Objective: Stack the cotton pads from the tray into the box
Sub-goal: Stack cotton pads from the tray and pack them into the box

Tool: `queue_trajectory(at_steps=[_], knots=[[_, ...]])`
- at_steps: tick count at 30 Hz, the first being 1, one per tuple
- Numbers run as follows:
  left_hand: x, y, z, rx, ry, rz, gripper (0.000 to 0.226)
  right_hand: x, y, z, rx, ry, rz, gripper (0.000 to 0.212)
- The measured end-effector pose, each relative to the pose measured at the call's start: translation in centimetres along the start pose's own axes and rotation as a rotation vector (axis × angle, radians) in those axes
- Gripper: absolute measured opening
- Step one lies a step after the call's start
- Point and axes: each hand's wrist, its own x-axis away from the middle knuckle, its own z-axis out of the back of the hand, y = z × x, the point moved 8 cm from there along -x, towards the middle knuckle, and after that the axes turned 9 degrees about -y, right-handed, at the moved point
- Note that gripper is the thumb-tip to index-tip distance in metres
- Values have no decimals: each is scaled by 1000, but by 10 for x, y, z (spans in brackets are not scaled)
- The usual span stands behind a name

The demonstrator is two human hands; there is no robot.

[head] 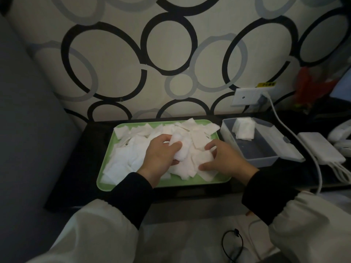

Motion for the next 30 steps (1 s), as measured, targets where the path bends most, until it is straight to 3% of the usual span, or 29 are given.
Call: queue_trajectory(at_steps=[5, 11, 15, 18, 22, 30], knots=[[0, 0, -1, 11, 4, 6, 16, 0, 1, -2, -199, -70, 44, 24], [2, -2, 1, 29, 38, 18, 6, 6, -6, 5, -527, -115, 159, 17], [4, -2, -3, 19, 9, 30, 11, 13, -16, 10, -676, -148, 276, 17], [6, 0, -13, 19, -43, 50, 16, 17, -22, 11, -710, -185, 318, 7], [10, 2, -28, -8, -132, 75, 12, 20, -27, 15, -592, -141, 328, 19], [13, 8, -41, 23, -194, 53, 12, 17, -20, 20, -521, -42, 260, 18]])
